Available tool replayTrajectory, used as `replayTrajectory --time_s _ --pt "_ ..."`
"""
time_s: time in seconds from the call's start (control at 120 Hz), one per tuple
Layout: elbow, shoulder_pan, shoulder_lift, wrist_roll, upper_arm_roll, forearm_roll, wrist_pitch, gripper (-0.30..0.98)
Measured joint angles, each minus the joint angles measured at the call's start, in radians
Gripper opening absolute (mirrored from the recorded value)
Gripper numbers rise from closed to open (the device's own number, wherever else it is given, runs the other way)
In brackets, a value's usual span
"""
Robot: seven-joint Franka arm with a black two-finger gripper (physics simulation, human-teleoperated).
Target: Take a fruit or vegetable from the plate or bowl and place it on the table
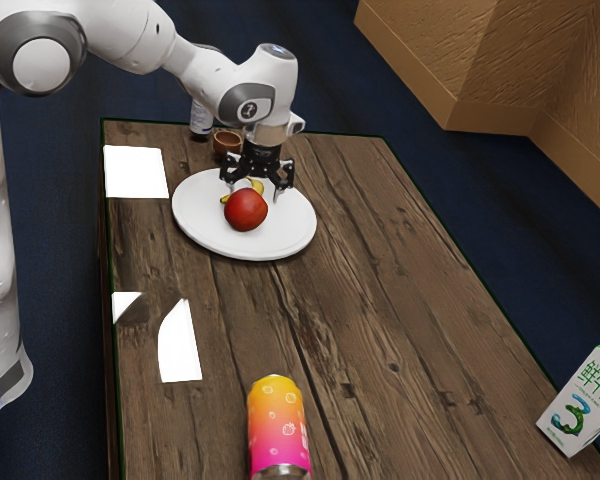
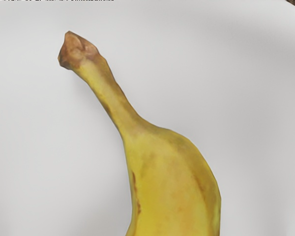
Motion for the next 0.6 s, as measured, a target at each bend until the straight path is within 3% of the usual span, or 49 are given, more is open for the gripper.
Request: replayTrajectory --time_s 0.067,0.233,0.333,0.6 --pt "0.001 0.004 -0.002 0.001 0.000 0.001 -0.001 0.65" --pt "0.007 0.010 -0.010 0.005 0.001 0.002 -0.007 0.32" --pt "0.008 0.006 -0.010 0.006 0.000 0.002 -0.009 0.19" --pt "0.019 -0.015 -0.010 0.007 0.001 0.004 -0.018 0.14"
